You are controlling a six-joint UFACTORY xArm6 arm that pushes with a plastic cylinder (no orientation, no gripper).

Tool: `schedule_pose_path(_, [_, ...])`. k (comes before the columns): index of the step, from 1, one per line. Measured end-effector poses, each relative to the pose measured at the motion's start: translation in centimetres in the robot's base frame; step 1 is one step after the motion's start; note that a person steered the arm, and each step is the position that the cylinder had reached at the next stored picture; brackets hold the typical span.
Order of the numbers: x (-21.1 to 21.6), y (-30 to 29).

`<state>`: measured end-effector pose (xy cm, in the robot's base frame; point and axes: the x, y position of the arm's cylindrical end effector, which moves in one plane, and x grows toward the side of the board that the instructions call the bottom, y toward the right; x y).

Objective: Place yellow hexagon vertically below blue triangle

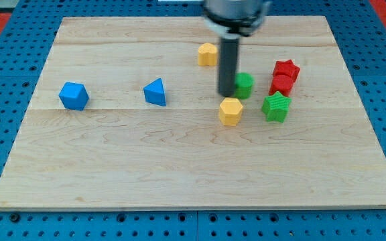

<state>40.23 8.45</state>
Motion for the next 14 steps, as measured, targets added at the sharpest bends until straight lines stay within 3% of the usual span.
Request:
schedule_pose_path(2, [2.8, 0.6])
schedule_pose_path(4, [7.9, -3.2])
schedule_pose_path(5, [7.9, -5.9])
schedule_pose_path(11, [6.8, -6.7])
schedule_pose_path(13, [4.3, -14.7])
schedule_pose_path(14, [6.1, -15.6])
